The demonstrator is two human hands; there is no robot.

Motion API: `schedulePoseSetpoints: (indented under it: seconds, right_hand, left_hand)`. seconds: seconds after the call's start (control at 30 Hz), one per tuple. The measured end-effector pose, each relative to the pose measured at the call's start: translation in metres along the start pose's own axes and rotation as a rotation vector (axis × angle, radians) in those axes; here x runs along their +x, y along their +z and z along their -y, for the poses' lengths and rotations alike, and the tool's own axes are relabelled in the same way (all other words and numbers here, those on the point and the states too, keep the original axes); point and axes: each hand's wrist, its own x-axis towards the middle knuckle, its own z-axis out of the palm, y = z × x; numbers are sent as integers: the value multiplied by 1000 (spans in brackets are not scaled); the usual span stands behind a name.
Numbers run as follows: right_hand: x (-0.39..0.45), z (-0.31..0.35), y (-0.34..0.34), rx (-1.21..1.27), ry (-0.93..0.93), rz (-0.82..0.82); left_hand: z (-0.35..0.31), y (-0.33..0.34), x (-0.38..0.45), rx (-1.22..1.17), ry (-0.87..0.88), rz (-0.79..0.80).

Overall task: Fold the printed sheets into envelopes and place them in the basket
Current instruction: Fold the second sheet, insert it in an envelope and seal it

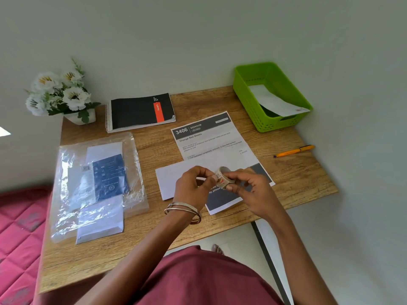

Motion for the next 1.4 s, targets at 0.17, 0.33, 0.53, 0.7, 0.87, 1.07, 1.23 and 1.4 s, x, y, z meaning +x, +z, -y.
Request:
schedulePoseSetpoints:
  seconds: [0.17,0.33,0.53,0.7,0.87,1.07,1.23,1.4]
  right_hand:
    - [-1,-1,2,-33,21,-30]
    - [-3,-3,0,-26,58,-71]
    - [0,-15,-9,-11,136,-153]
    - [1,-24,-25,-72,218,-302]
    - [17,-54,-47,-399,299,-491]
    - [26,-75,-62,-710,418,-542]
    - [25,-84,-66,-850,446,-473]
    - [22,-60,-68,-584,293,-591]
  left_hand:
    - [-1,3,1,45,48,-20]
    - [-2,5,0,34,125,14]
    - [-3,7,4,-201,20,18]
    - [-4,6,9,-355,-116,-1]
    - [-4,13,13,-323,-155,-11]
    - [-4,22,22,-296,-223,-23]
    - [-11,28,30,-324,-266,-26]
    - [-16,30,37,-390,-315,-12]
